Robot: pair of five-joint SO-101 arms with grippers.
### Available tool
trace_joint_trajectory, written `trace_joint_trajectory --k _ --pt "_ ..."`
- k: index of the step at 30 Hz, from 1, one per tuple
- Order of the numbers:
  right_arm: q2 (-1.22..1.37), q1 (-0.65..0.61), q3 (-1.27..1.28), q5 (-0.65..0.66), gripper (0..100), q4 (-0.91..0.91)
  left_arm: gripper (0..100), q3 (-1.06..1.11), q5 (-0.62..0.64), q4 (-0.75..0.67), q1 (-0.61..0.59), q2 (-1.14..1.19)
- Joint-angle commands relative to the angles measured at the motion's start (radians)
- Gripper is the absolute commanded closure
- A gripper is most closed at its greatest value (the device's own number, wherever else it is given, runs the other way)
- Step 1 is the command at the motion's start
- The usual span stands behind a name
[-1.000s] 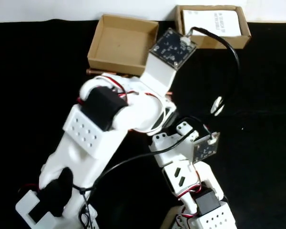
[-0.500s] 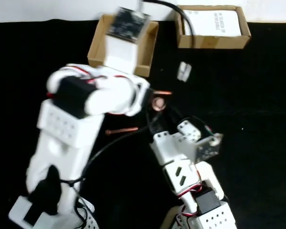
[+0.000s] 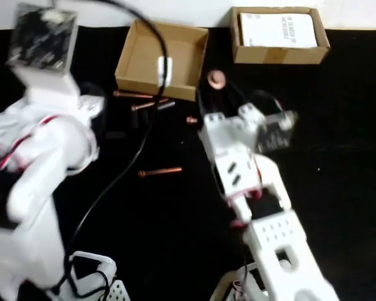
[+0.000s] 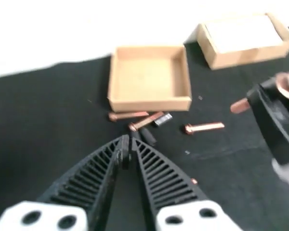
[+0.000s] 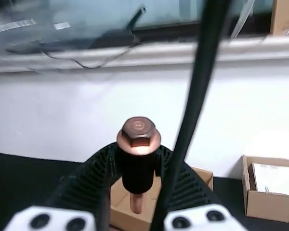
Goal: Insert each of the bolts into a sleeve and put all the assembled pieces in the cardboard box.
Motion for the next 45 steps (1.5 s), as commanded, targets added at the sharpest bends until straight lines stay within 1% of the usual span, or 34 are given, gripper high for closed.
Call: trace_joint_trajectory --k 1,3,6,9,14,17,21,23,26,35,38,42,45 --pt "0.268 0.018 -0.186 0.009 99.2 -0.101 97 0.091 -0.031 0.0 -0.062 -0.093" --pt "0.42 0.016 -0.271 0.009 99.2 -0.176 97 0.202 -0.032 0.0 -0.094 -0.16" --pt "0.651 0.039 -0.42 0.011 99.2 -0.228 97 0.366 -0.057 -0.003 -0.102 -0.291" --pt "0.871 0.047 -0.604 0.011 99.2 -0.231 97 0.504 -0.133 -0.006 -0.102 -0.441" --pt "1.181 0.047 -0.921 0.011 99.2 -0.225 97 0.728 -0.143 -0.008 -0.107 -0.63" --pt "1.342 0.047 -1.087 0.011 99.2 -0.223 97 0.808 -0.141 -0.006 -0.107 -0.684" --pt "1.5 0.047 -1.239 0.011 99.2 -0.222 97 0.848 -0.121 -0.006 -0.107 -0.69" --pt "1.544 0.048 -1.274 0.011 99.2 -0.191 97 0.852 -0.087 -0.008 -0.107 -0.69" --pt "1.569 0.045 -1.288 0.011 99.2 -0.108 97 0.855 -0.078 -0.009 -0.107 -0.69" --pt "1.577 0.044 -1.262 0.009 98.2 -0.061 97 0.857 -0.074 -0.064 -0.107 -0.688" --pt "1.577 0.042 -1.257 0.008 90.4 -0.047 97 0.857 -0.029 -0.066 -0.108 -0.688" --pt "1.577 0.041 -1.257 0.005 77.2 -0.047 97 0.857 -0.021 -0.066 -0.108 -0.688" --pt "1.566 0.041 -1.259 0.005 74.9 -0.047 97 0.857 -0.021 -0.066 -0.108 -0.687"
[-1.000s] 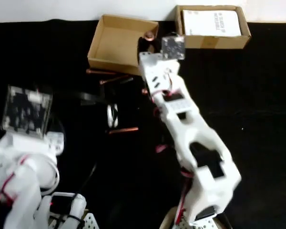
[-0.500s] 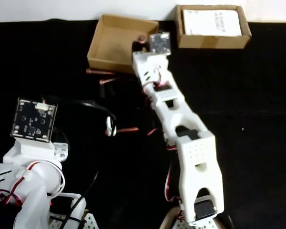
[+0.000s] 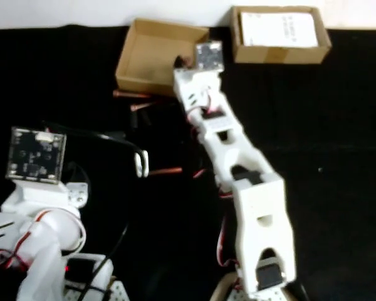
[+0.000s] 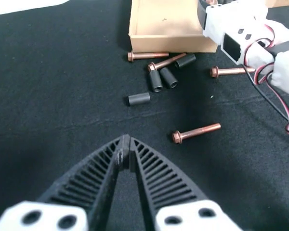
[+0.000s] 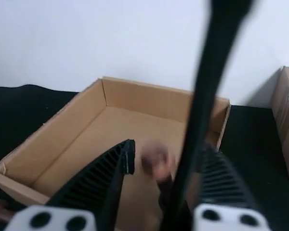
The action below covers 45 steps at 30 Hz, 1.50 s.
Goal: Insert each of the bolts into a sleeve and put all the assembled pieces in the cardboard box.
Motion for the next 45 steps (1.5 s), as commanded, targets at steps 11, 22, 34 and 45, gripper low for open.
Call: trace_joint_trajectory --k 11,22,34,45 --pt "-0.453 0.001 0.213 0.003 83.3 0.202 97 -0.14 0.006 0.017 -0.295 0.367" --pt "-0.909 -0.088 0.455 0.005 97.4 0.679 97 -0.171 0.008 0.018 -0.303 0.7" --pt "-0.719 -0.349 0.377 0.005 87.9 0.802 87 -0.216 0.069 0.044 -0.587 1.081" --pt "-0.278 -0.463 -0.085 0.003 83.6 0.88 87 -0.211 0.068 0.044 -0.777 1.179"
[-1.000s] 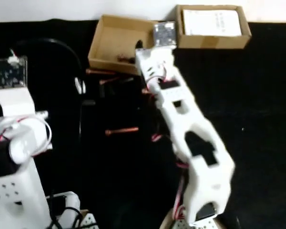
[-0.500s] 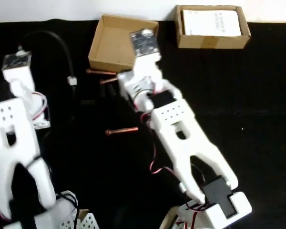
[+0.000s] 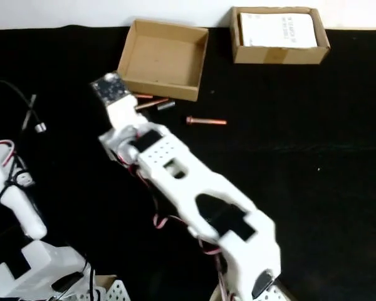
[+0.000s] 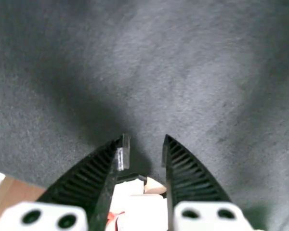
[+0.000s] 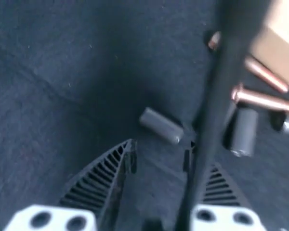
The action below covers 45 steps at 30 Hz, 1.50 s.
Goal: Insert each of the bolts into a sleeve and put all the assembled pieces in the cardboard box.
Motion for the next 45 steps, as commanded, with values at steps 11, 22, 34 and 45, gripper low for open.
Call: trace_joint_trajectory --k 11,22,34,45 --pt "0.496 -0.002 -0.615 0.003 83.6 0.116 87 -0.031 0.002 0.008 -0.036 0.002" --pt "0.723 0.068 -0.952 0.003 84.0 0.452 87 -0.031 0.002 0.008 -0.035 0.004" --pt "0.727 0.09 -1.125 0.005 99.1 0.769 87 -0.031 0.003 0.008 -0.03 0.004" --pt "0.727 0.096 -1.271 0.009 88.9 0.983 87 -0.025 0.003 0.009 -0.031 0.002"
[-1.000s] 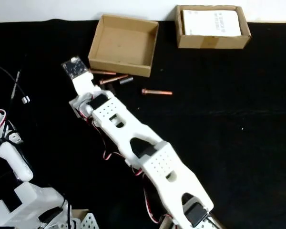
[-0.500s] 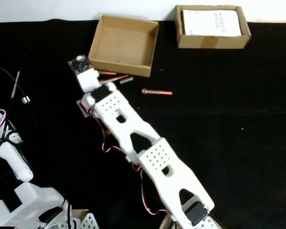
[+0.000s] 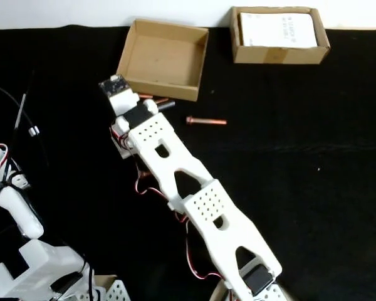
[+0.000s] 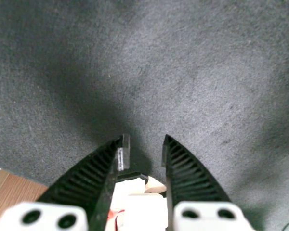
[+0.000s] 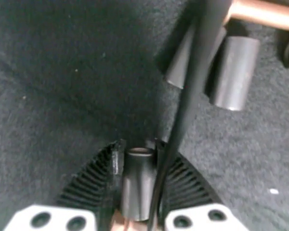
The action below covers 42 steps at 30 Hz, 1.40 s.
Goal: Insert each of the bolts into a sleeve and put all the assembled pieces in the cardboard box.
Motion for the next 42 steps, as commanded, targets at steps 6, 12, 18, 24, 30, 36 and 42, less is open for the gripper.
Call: trace_joint_trajectory --k 6,12,18,24,30,36,42 --pt "-0.016 0.016 -0.11 0.008 63.7 0.139 87 -0.007 0.003 0.009 -0.001 -0.004" --pt "-0.008 0.016 -0.104 0.008 66.8 0.148 87 -0.005 0.003 0.009 0.001 -0.004" --pt "0.018 0.016 -0.099 0.063 77.6 0.148 87 -0.007 0.003 0.009 0.001 -0.004" --pt "0.088 0.013 -0.102 0.115 87.2 0.142 87 -0.005 0.002 0.009 0.001 -0.005" --pt "0.124 0.033 -0.102 0.109 87.5 0.142 87 -0.005 0.002 0.009 0.001 -0.008" --pt "0.116 0.056 -0.111 0.114 98.1 0.145 87 -0.005 0.002 0.011 0.001 -0.013" --pt "0.005 0.088 -0.176 0.112 99.3 0.211 87 -0.004 0.003 0.023 0.084 -0.015"
